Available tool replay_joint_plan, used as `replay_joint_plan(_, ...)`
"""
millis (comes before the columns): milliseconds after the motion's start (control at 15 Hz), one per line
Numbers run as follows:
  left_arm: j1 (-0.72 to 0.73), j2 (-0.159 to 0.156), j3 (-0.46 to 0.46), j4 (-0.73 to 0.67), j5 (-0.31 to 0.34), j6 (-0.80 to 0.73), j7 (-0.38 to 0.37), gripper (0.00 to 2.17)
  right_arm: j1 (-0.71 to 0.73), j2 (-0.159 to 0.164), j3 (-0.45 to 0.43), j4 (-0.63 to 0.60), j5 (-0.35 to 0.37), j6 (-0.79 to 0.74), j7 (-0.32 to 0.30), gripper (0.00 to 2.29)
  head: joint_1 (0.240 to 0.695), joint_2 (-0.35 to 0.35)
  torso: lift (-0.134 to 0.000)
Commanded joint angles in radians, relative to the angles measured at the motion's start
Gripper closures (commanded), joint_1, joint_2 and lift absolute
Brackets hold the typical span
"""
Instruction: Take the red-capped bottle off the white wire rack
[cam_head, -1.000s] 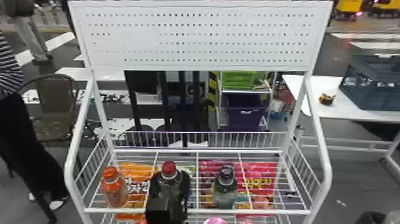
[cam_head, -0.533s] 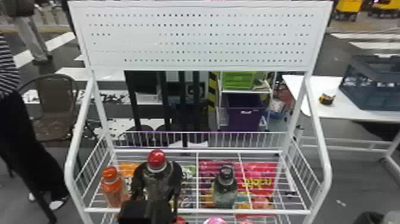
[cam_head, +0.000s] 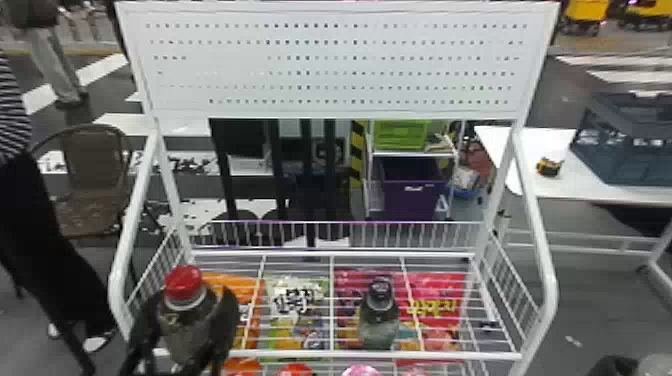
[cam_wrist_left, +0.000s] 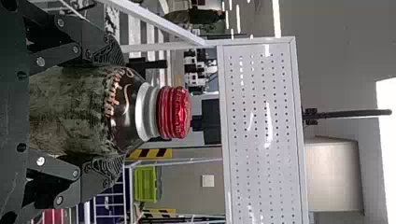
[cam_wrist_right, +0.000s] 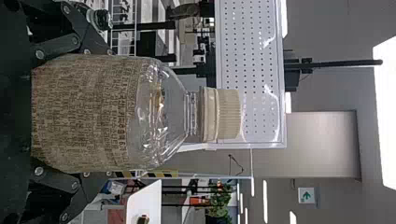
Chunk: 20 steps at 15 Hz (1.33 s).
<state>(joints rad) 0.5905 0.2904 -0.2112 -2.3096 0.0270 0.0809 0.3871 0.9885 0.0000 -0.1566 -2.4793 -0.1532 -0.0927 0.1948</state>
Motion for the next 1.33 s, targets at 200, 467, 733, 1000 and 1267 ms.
replay_joint_plan(200, 0.100, -0.010, 0.190, -0.040, 0.091, -0.051, -0.097, 2.15, 0.002, 0.001, 0.014, 0.003, 0.009, -0.006, 0.000, 0.84, 0.499, 0.000, 0.000)
replay_joint_plan(467, 0.112, -0.014, 0.182, -0.070, 0.099, -0.051, -0.103, 2.15, 0.001, 0.001, 0.023, 0.002, 0.012, -0.009, 0.000, 0.84, 0.499, 0.000, 0.000)
replay_joint_plan(733, 0.114, -0.019, 0.181, -0.079, 0.099, -0.045, -0.102, 2.15, 0.001, 0.001, 0.022, 0.005, 0.011, -0.009, 0.000, 0.84, 0.499, 0.000, 0.000)
replay_joint_plan(1000, 0.121, -0.019, 0.181, -0.085, 0.097, -0.045, -0.099, 2.15, -0.001, 0.001, 0.022, 0.010, 0.009, -0.009, 0.000, 0.84, 0.499, 0.000, 0.000)
replay_joint_plan(1267, 0.120, -0.020, 0.179, -0.086, 0.097, -0.045, -0.099, 2.15, -0.001, 0.001, 0.020, 0.013, 0.006, -0.009, 0.000, 0.84, 0.499, 0.000, 0.000)
